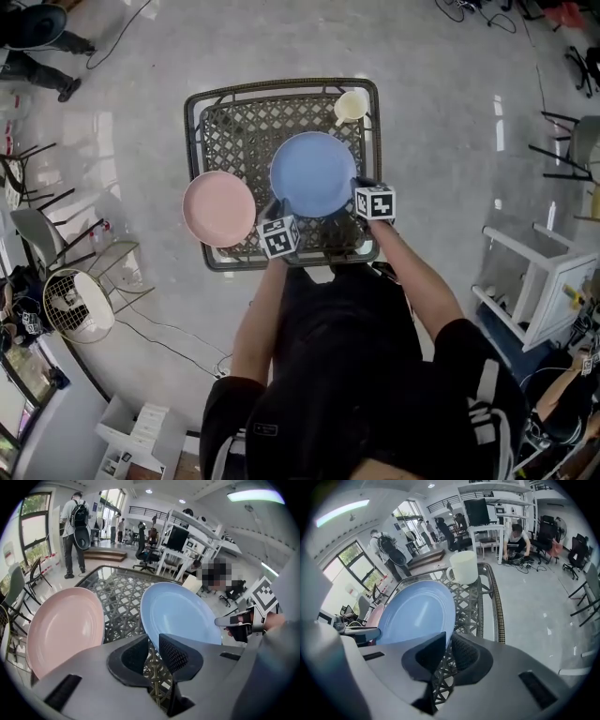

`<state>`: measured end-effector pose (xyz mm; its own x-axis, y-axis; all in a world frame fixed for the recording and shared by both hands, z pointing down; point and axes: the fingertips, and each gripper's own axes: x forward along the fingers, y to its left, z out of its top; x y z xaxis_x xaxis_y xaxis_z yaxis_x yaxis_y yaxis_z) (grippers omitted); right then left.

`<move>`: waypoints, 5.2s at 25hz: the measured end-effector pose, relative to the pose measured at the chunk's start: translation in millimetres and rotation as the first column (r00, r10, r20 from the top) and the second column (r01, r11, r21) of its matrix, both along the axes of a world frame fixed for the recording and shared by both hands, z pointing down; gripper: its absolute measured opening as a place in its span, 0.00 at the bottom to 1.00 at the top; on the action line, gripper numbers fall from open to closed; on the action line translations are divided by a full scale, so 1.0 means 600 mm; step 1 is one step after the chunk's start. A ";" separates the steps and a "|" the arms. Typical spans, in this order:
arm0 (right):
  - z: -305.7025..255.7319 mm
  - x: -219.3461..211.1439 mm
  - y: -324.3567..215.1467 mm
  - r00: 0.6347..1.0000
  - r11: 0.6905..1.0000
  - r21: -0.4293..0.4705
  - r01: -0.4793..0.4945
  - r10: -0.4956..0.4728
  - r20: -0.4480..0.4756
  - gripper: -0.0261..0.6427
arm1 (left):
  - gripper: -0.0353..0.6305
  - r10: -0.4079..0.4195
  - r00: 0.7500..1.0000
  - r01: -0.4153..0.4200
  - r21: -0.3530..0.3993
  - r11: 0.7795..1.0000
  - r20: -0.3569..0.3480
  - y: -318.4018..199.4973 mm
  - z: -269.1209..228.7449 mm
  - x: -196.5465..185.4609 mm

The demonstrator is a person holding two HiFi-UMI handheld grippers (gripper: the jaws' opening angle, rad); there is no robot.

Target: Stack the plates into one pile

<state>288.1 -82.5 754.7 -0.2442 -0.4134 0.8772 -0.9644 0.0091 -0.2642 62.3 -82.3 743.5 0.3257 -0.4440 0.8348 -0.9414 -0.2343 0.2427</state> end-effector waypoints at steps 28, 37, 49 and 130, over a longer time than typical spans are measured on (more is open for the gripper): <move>-0.129 -0.377 -0.021 0.979 0.971 0.141 0.195 -0.200 0.026 0.09 | 0.15 -0.251 0.967 0.255 0.122 0.959 -0.045 0.051 -0.138 -0.369; -0.102 -0.469 -0.035 0.969 0.964 0.113 0.243 -0.245 0.008 0.09 | 0.16 -0.274 0.961 0.276 0.088 0.957 -0.034 0.055 -0.103 -0.458; -0.034 -0.496 -0.034 0.963 0.964 0.015 0.267 -0.266 -0.034 0.10 | 0.16 -0.253 0.967 0.253 -0.008 0.967 -0.006 0.057 -0.026 -0.484; -0.599 -0.548 0.030 0.885 0.652 0.724 0.227 -0.449 0.127 0.06 | 0.08 -0.278 0.955 0.263 0.726 0.636 -0.102 0.079 -0.591 -0.405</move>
<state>-40.6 -64.4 395.2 -0.6670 -0.6964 0.2647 -0.7436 0.6001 -0.2951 -180.9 -34.9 388.7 0.0802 -0.9739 0.2125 -0.9939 -0.0618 0.0914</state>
